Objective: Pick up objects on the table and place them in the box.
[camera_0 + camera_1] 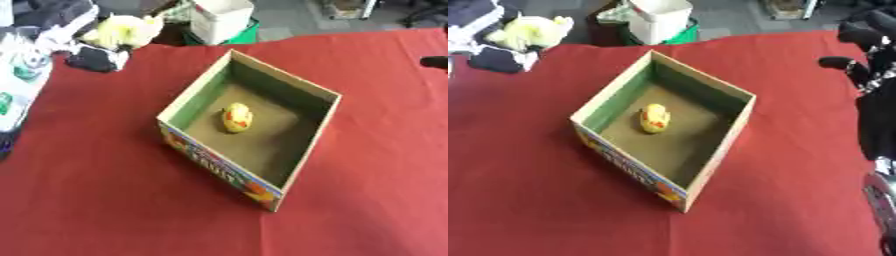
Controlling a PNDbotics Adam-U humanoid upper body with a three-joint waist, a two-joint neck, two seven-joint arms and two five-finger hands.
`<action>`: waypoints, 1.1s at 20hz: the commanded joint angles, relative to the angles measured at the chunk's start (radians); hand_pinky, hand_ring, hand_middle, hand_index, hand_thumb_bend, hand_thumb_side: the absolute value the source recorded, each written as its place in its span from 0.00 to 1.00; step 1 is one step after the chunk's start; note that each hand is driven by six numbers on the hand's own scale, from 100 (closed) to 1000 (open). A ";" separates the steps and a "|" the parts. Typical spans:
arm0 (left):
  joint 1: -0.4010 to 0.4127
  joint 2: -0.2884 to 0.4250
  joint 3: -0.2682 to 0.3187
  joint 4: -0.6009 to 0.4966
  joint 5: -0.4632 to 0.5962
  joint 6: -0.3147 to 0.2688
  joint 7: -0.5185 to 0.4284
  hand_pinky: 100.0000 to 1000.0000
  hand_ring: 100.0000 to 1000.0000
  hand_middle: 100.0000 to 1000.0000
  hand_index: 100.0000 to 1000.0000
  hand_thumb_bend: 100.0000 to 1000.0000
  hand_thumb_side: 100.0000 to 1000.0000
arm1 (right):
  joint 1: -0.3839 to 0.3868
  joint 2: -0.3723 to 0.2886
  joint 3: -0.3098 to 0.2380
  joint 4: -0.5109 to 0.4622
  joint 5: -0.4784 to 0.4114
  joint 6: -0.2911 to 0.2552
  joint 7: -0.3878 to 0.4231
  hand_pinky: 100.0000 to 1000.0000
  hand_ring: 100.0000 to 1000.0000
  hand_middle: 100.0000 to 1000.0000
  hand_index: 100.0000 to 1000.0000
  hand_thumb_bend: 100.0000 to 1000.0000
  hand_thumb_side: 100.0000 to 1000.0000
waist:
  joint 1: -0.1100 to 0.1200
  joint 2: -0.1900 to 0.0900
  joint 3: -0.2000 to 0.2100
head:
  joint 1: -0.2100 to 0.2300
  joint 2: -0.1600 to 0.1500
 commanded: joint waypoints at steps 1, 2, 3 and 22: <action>-0.038 -0.037 -0.007 -0.026 -0.008 0.007 0.003 0.44 0.45 0.37 0.38 0.00 0.21 | -0.014 -0.027 -0.006 -0.019 -0.012 0.003 0.003 0.64 0.89 0.65 0.85 0.00 1.00 | 0.000 -0.025 -0.004 | 0.003 -0.002; -0.044 -0.054 -0.011 -0.029 -0.013 0.007 0.005 0.44 0.45 0.37 0.38 0.00 0.21 | -0.016 -0.027 -0.005 -0.019 -0.014 0.004 0.004 0.64 0.89 0.65 0.85 0.00 1.00 | 0.001 -0.025 -0.006 | 0.003 -0.001; -0.048 -0.071 -0.014 -0.032 -0.019 0.008 0.009 0.44 0.45 0.37 0.38 0.00 0.21 | -0.018 -0.028 -0.005 -0.019 -0.016 0.004 0.004 0.64 0.89 0.65 0.85 0.00 1.00 | 0.002 -0.026 -0.008 | 0.004 -0.001; 0.009 -0.362 -0.083 0.097 -0.342 -0.010 0.125 0.44 0.47 0.39 0.40 0.00 0.19 | -0.054 -0.024 0.002 -0.019 -0.056 0.010 0.022 0.64 0.89 0.65 0.85 0.00 1.00 | 0.011 -0.026 -0.042 | 0.047 -0.009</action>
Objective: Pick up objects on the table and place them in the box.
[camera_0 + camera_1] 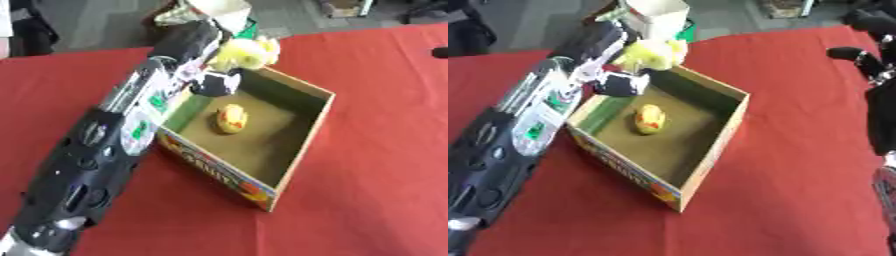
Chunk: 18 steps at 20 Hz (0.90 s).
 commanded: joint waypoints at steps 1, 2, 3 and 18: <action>-0.006 -0.020 -0.007 0.037 -0.044 -0.013 0.002 0.44 0.47 0.40 0.41 0.00 0.19 | -0.015 -0.023 -0.005 -0.019 -0.008 -0.001 0.006 0.64 0.89 0.65 0.85 0.00 1.00 | -0.005 -0.021 -0.002 | 0.008 -0.010; -0.003 -0.024 -0.009 0.055 -0.052 -0.017 -0.002 0.45 0.47 0.40 0.41 0.00 0.19 | -0.016 -0.023 -0.005 -0.019 -0.009 -0.001 0.006 0.64 0.89 0.65 0.85 0.00 1.00 | -0.005 -0.021 -0.003 | 0.008 -0.010; 0.000 -0.029 -0.010 0.072 -0.055 -0.023 -0.007 0.45 0.48 0.40 0.41 0.00 0.19 | -0.015 -0.023 -0.005 -0.019 -0.009 0.000 0.006 0.64 0.89 0.65 0.85 0.00 1.00 | -0.004 -0.020 -0.003 | 0.008 -0.011; 0.006 -0.026 -0.020 0.061 -0.099 -0.113 -0.248 0.82 0.85 0.90 0.97 0.75 0.80 | -0.011 -0.020 -0.006 -0.019 -0.004 0.001 0.007 0.64 0.89 0.65 0.85 0.00 1.00 | -0.006 -0.017 0.002 | 0.005 -0.005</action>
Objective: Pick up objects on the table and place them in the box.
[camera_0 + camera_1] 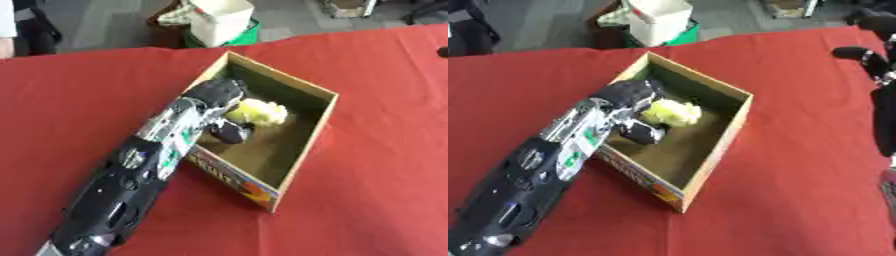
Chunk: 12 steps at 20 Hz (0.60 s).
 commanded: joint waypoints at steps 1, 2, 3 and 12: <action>-0.014 0.018 0.009 -0.052 -0.029 0.003 -0.025 0.82 0.86 0.91 0.98 0.82 0.86 | -0.004 -0.020 -0.006 -0.019 -0.002 -0.002 0.003 0.64 0.89 0.65 0.85 0.00 1.00 | -0.007 -0.019 0.002 | 0.000 -0.003; -0.014 0.022 0.012 -0.067 -0.036 0.008 -0.023 0.82 0.86 0.91 0.99 0.84 0.88 | -0.003 -0.021 -0.007 -0.019 -0.002 -0.003 0.003 0.64 0.89 0.65 0.85 0.00 1.00 | -0.007 -0.020 0.002 | -0.001 -0.002; -0.013 0.025 0.017 -0.084 -0.039 0.015 -0.018 0.83 0.86 0.91 0.99 0.90 0.93 | -0.003 -0.021 -0.007 -0.019 -0.002 -0.003 0.002 0.64 0.89 0.65 0.85 0.00 1.00 | -0.007 -0.020 0.003 | -0.002 0.000; -0.012 0.094 0.091 -0.321 0.088 0.100 0.157 0.78 0.79 0.84 0.96 0.72 1.00 | 0.001 -0.023 -0.011 -0.019 -0.004 -0.005 -0.003 0.64 0.89 0.65 0.85 0.00 1.00 | -0.009 -0.027 0.017 | -0.011 0.057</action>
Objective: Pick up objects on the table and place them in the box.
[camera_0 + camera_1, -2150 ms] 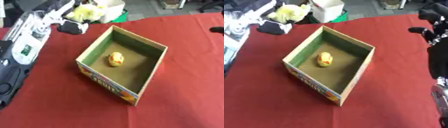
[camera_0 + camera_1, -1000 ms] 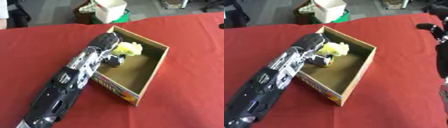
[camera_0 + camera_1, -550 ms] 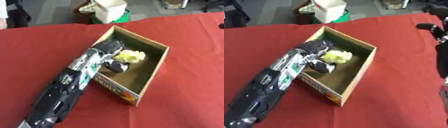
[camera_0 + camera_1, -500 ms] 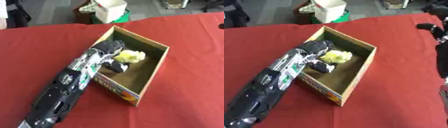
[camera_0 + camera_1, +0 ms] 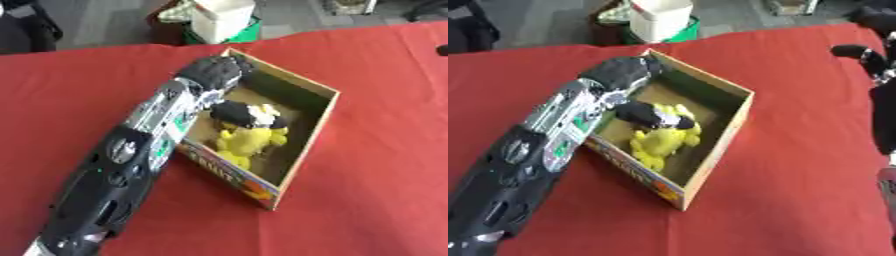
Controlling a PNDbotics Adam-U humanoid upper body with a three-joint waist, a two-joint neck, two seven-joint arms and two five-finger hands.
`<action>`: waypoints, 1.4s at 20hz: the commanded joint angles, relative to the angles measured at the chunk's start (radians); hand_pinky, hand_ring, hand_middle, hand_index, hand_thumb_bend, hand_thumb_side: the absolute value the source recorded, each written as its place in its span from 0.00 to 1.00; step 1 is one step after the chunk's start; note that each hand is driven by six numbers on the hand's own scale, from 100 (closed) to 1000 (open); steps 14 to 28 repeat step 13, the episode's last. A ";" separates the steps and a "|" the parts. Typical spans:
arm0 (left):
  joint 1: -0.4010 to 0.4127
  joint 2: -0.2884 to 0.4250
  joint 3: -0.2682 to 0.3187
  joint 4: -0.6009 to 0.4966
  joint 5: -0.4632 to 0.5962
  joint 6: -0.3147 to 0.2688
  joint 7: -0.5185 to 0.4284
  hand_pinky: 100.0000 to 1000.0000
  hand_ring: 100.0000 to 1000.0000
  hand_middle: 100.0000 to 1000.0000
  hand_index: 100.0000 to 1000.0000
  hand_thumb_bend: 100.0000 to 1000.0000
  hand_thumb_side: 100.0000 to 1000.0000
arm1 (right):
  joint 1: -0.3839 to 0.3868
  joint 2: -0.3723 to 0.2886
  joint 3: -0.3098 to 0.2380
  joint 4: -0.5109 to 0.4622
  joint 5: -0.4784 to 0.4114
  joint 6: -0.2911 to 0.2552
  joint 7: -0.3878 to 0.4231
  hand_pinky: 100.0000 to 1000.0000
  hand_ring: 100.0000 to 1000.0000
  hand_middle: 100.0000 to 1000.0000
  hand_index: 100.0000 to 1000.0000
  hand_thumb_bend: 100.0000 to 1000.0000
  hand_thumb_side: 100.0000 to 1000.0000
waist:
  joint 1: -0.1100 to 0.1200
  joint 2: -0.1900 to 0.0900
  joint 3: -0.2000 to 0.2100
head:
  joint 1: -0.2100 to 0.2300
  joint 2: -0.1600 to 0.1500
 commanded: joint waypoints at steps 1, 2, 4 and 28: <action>-0.013 0.040 0.044 -0.106 0.098 0.033 0.091 0.77 0.78 0.82 0.95 0.67 1.00 | -0.007 -0.023 -0.011 -0.019 -0.005 -0.004 -0.002 0.64 0.89 0.65 0.85 0.00 1.00 | -0.009 -0.025 0.005 | -0.001 0.014; -0.010 0.046 0.056 -0.135 0.149 0.047 0.129 0.77 0.76 0.81 0.95 0.66 1.00 | -0.008 -0.024 -0.011 -0.019 -0.005 -0.005 -0.002 0.64 0.89 0.65 0.85 0.00 1.00 | -0.010 -0.025 0.007 | -0.001 0.013; 0.000 0.058 0.079 -0.191 0.277 0.078 0.212 0.75 0.74 0.79 0.94 0.55 0.99 | -0.007 -0.024 -0.013 -0.019 -0.005 -0.007 -0.004 0.64 0.89 0.65 0.85 0.00 1.00 | -0.013 -0.025 0.012 | 0.002 0.010; 0.070 0.162 0.172 -0.452 0.757 0.178 0.591 0.68 0.64 0.69 0.87 0.05 0.98 | 0.001 -0.031 -0.020 -0.019 -0.007 -0.016 -0.014 0.64 0.89 0.66 0.85 0.00 1.00 | -0.021 -0.033 0.047 | 0.016 0.008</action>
